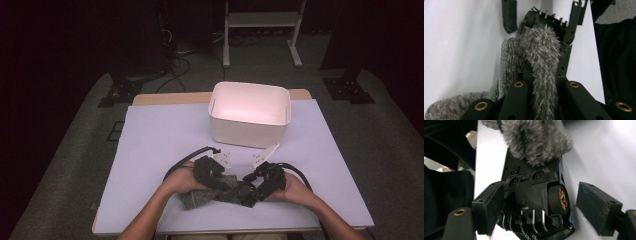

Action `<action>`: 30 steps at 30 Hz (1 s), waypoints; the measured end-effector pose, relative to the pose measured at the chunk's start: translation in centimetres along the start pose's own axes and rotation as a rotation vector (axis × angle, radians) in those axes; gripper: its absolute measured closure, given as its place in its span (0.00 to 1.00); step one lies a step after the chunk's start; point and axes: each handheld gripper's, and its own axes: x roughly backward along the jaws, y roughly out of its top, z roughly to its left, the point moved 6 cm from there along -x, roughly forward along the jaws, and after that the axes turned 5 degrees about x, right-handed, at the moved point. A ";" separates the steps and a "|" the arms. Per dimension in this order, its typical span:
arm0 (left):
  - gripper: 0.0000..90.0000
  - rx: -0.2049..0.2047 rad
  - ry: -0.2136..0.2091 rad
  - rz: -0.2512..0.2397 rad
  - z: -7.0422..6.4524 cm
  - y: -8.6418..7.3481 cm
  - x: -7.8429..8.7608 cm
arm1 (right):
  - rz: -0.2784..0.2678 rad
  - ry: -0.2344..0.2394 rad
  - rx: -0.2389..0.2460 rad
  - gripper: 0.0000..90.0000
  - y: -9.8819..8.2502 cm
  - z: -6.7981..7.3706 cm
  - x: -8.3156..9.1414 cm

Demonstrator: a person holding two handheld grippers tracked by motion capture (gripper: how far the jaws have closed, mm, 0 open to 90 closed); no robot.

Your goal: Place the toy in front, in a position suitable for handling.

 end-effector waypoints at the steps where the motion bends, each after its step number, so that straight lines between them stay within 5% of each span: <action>1: 0.89 0.000 0.000 0.000 0.0 0.0 0.0 | -0.002 0.010 -0.007 0.24 0.0 0.0 -0.1; 6: 0.89 0.017 0.012 -0.011 0.4 0.1 0.4 | -0.012 0.051 -0.018 0.34 -0.1 0.1 -0.1; 16: 0.86 0.074 0.026 -0.056 1.5 0.4 1.5 | -0.031 -0.003 0.068 0.35 -0.1 1.1 0.0; 22: 0.85 0.085 -0.008 -0.048 1.1 0.7 1.6 | -0.044 -0.105 0.202 0.36 0.0 2.4 0.2; 30: 0.87 0.070 -0.045 -0.064 0.3 0.6 1.7 | -0.052 -0.212 0.323 0.36 -0.1 3.8 0.2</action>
